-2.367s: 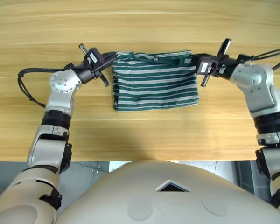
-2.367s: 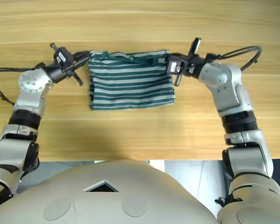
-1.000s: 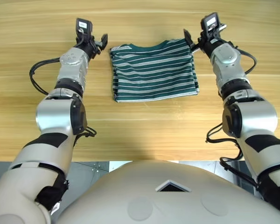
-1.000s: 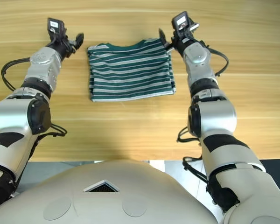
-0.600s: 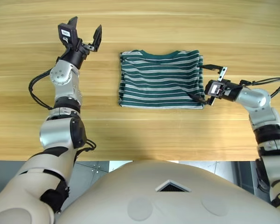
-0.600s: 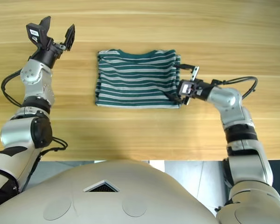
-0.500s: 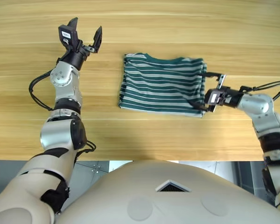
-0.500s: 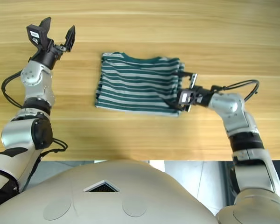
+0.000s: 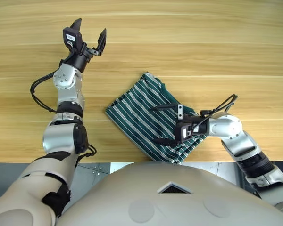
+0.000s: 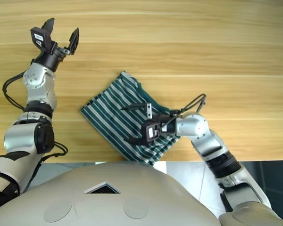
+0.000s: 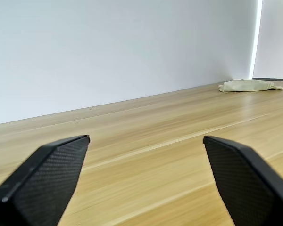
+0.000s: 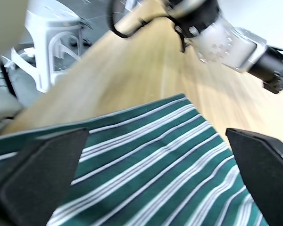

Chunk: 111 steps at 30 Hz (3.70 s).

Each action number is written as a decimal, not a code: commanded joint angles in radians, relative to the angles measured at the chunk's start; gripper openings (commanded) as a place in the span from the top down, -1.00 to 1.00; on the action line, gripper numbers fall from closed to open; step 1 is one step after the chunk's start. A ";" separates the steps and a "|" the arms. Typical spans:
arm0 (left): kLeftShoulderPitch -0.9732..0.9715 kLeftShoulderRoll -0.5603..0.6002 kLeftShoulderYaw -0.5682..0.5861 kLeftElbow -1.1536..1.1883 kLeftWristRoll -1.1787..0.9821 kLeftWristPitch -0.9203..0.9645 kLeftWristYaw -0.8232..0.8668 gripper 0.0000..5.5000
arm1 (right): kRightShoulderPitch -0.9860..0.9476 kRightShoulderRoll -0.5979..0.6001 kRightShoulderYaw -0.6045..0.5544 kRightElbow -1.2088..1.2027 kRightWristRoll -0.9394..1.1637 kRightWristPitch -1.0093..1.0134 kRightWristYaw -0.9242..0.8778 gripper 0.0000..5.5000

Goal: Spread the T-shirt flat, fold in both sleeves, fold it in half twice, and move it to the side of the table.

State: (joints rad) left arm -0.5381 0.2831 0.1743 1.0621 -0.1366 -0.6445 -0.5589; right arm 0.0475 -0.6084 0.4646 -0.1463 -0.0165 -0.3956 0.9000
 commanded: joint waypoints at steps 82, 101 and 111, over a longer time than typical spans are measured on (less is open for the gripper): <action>0.661 0.347 -0.564 -0.638 0.299 -0.192 -0.297 -0.63 | 0.137 -0.148 -0.095 0.209 -0.238 -0.082 -0.226 -0.95; 0.692 0.457 -0.587 -0.683 0.222 -0.209 -0.317 -0.63 | 0.224 -0.208 -0.157 0.078 -0.185 -0.066 -0.219 -0.95; 0.689 0.488 -0.548 -0.760 0.145 -0.180 -0.308 -0.63 | 0.222 -0.211 -0.177 0.075 -0.169 -0.074 -0.215 -0.95</action>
State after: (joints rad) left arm 0.1465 0.7459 -0.3825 0.2959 0.0005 -0.8581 -0.8447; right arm 0.2660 -0.7945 0.3093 -0.0833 -0.1757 -0.4979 0.6721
